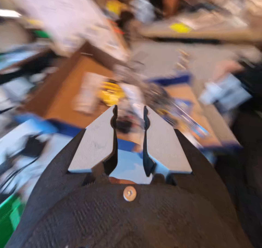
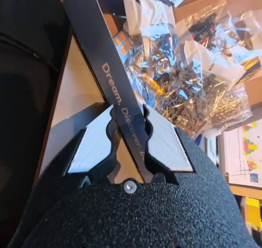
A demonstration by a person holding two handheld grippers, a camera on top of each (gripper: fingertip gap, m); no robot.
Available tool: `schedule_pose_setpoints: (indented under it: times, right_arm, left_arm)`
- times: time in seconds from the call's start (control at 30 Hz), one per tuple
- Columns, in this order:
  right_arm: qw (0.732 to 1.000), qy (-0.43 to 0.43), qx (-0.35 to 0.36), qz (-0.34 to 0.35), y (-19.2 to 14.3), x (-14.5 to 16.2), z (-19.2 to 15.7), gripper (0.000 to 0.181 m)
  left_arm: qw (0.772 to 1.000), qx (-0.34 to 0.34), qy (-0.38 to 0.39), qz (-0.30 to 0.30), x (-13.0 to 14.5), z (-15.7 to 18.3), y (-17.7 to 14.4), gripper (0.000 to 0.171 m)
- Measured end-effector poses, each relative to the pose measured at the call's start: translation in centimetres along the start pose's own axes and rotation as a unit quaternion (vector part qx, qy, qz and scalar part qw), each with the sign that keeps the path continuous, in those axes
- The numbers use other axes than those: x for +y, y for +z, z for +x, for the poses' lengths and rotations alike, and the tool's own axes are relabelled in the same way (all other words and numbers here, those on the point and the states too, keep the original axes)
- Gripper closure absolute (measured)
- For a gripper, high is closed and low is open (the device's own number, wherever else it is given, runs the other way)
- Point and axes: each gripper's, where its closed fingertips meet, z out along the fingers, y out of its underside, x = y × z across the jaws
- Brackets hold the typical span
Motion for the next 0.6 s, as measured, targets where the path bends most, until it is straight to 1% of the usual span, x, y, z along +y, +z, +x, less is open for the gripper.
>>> schedule_pose_setpoints:
  times: [0.03,0.1,0.13,0.17,0.2,0.23,0.27,0.3,0.33,0.4,0.43,0.5,0.57,0.6]
  right_arm:
    - [1.000,0.007,-0.012,-0.004,0.0,0.6,0.1,0.142]
    - [0.998,0.002,-0.056,-0.014,0.3,1.4,-0.2,0.145]
    - [0.996,-0.014,-0.081,-0.024,0.5,2.0,-0.2,0.145]
    - [0.994,-0.028,-0.099,-0.033,0.7,2.6,0.1,0.142]
    - [0.993,-0.030,-0.108,-0.044,1.0,3.3,0.9,0.129]
    - [0.991,-0.023,-0.116,-0.059,1.3,4.1,2.0,0.123]
    - [0.988,-0.015,-0.130,-0.081,1.6,5.2,3.0,0.120]
    - [0.985,-0.008,-0.137,-0.106,2.0,6.4,4.1,0.116]
    - [0.982,-0.002,-0.140,-0.128,2.5,7.6,5.3,0.114]
    - [0.977,-0.002,-0.134,-0.164,3.9,9.9,7.8,0.116]
    - [0.976,-0.001,-0.128,-0.177,4.7,10.8,9.0,0.121]
    - [0.975,0.009,-0.114,-0.190,6.8,11.7,10.9,0.135]
    - [0.978,0.014,-0.091,-0.189,9.1,11.6,12.1,0.134]
    - [0.979,0.012,-0.084,-0.185,9.9,11.2,12.5,0.134]
  left_arm:
    - [0.994,0.085,0.046,-0.048,2.1,4.8,1.1,0.135]
    - [0.969,0.179,0.090,-0.143,7.5,11.4,3.4,0.115]
    - [0.952,0.218,0.106,-0.188,10.1,14.0,4.1,0.117]
    - [0.940,0.234,0.125,-0.216,12.1,15.6,4.6,0.116]
    - [0.936,0.231,0.141,-0.224,13.2,16.5,5.2,0.115]
    - [0.937,0.227,0.142,-0.223,13.8,17.1,5.7,0.116]
    - [0.939,0.227,0.136,-0.220,14.0,17.7,6.0,0.112]
    - [0.946,0.218,0.132,-0.202,13.7,17.9,6.5,0.109]
    - [0.951,0.202,0.129,-0.194,13.5,17.8,7.1,0.109]
    - [0.957,0.183,0.121,-0.190,13.2,17.9,8.2,0.101]
    - [0.961,0.159,0.126,-0.191,13.2,17.4,8.9,0.104]
    - [0.964,0.097,0.150,-0.194,13.3,15.3,10.1,0.121]
    - [0.966,0.039,0.147,-0.209,13.9,12.4,10.9,0.146]
    - [0.965,0.041,0.138,-0.219,14.6,11.6,11.0,0.144]
